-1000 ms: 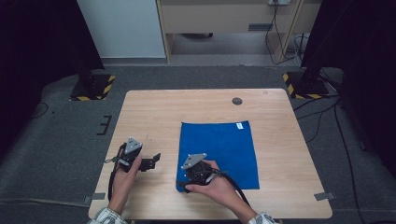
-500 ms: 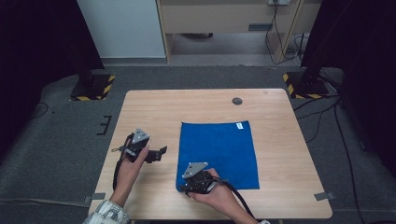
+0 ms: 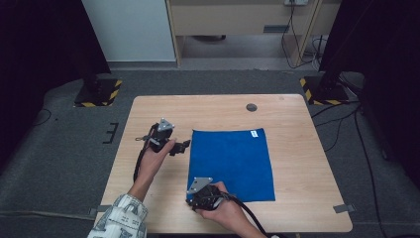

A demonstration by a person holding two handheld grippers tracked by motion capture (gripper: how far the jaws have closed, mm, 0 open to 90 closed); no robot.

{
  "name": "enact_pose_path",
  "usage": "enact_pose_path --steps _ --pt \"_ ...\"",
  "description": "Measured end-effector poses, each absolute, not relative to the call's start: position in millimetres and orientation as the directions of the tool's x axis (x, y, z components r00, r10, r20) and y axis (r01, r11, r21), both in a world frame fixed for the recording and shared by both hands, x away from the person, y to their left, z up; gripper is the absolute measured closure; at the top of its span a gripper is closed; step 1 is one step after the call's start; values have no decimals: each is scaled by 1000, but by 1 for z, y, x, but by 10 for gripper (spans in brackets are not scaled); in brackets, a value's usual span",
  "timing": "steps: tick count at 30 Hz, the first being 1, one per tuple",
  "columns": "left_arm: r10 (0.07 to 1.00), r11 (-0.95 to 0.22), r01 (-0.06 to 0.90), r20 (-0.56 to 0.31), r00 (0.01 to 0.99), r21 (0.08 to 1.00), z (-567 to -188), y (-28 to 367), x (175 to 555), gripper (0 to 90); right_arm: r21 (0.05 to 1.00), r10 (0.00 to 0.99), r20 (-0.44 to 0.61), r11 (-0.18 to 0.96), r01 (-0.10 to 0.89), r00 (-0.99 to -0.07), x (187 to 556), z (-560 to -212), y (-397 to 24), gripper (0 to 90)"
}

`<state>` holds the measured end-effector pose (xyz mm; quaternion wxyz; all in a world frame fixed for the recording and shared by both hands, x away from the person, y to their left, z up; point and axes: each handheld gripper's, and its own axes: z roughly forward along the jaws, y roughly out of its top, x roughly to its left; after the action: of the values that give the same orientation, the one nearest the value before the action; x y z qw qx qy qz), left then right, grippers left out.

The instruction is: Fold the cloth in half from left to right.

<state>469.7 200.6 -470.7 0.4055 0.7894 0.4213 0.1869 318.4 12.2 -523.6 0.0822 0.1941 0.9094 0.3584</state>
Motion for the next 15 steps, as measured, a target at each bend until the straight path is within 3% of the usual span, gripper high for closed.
enact_pose_path --steps 2,4,15 --pt "820 -296 527 -71 568 797 -474 197 479 99 688 420 -16 663 296 -907 320 -523 11 790" --pt "828 -286 542 -81 555 790 -479 194 489 136 692 430 -12 655 303 -903 322 -524 10 833" --pt "849 -269 586 -99 518 764 -514 177 524 329 699 437 21 636 326 -899 322 -525 8 830"
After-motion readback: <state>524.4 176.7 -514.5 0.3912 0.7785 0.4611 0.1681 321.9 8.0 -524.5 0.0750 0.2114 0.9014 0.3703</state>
